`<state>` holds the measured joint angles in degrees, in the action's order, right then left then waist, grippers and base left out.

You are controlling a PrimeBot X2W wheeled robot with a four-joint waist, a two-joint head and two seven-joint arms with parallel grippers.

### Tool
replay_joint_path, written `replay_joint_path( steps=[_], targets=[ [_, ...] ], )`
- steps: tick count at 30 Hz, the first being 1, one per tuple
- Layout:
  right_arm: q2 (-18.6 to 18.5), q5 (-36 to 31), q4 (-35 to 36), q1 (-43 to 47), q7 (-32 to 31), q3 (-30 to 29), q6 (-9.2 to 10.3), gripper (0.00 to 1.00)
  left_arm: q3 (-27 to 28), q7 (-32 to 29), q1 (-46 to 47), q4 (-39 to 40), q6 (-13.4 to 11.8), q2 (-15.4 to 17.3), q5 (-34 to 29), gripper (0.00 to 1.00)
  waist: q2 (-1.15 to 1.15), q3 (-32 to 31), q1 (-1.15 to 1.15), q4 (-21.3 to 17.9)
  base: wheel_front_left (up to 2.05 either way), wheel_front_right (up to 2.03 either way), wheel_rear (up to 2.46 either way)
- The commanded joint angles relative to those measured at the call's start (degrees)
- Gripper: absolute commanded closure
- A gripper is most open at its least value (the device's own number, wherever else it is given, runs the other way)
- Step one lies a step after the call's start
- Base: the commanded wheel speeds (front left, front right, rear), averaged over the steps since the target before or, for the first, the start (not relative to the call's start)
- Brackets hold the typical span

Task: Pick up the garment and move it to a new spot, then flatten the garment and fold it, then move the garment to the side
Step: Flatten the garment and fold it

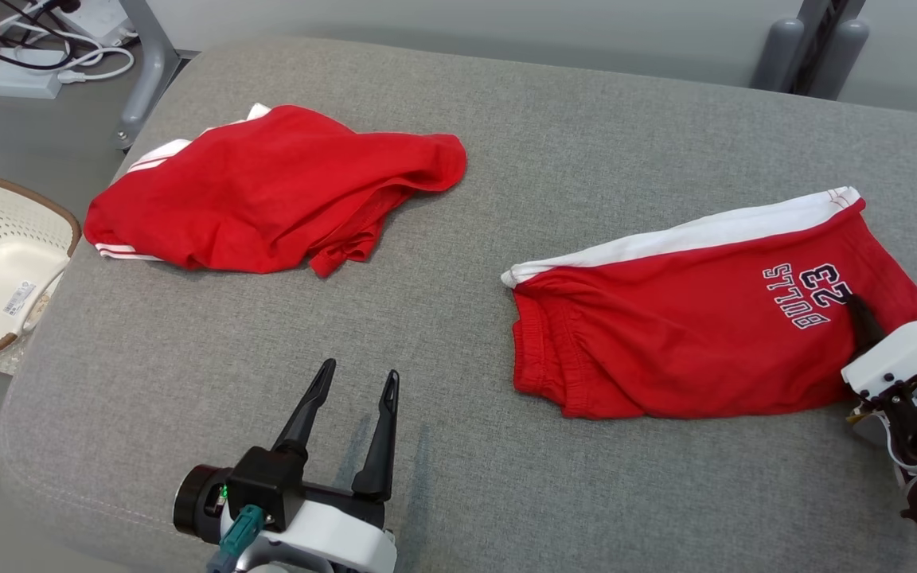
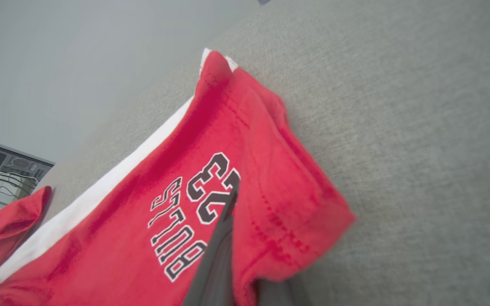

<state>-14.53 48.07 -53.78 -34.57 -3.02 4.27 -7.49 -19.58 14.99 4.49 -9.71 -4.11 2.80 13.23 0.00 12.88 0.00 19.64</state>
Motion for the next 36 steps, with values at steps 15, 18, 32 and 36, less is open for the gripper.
replay_joint_path(
  steps=[15,18,32,36],
  targets=[
    [-0.94,8.96,3.09,8.52,8.10,-0.78,0.01,1.00,1.00,0.21,-2.02,-0.78,0.49,0.22,0.09,0.00,0.00,-5.17,0.00,-5.10,0.00,0.00,0.00],
    [-1.82,9.63,2.53,10.84,9.54,-1.35,0.00,1.00,1.12,0.22,-2.81,-0.90,0.66,0.21,-0.08,0.00,0.00,-6.32,0.00,-6.63,0.00,0.00,0.00],
    [-2.42,11.59,1.64,13.01,12.31,-2.11,0.00,1.00,1.13,0.21,-3.03,-0.97,0.78,0.21,0.20,0.00,0.00,-7.90,0.00,-9.72,0.00,0.00,0.00],
    [-1.34,12.25,4.32,12.42,13.61,-0.58,0.00,1.00,1.26,0.21,-3.05,-1.13,0.64,0.22,0.28,0.00,0.00,-8.53,0.00,-9.17,0.00,0.00,0.00]
  ],
)
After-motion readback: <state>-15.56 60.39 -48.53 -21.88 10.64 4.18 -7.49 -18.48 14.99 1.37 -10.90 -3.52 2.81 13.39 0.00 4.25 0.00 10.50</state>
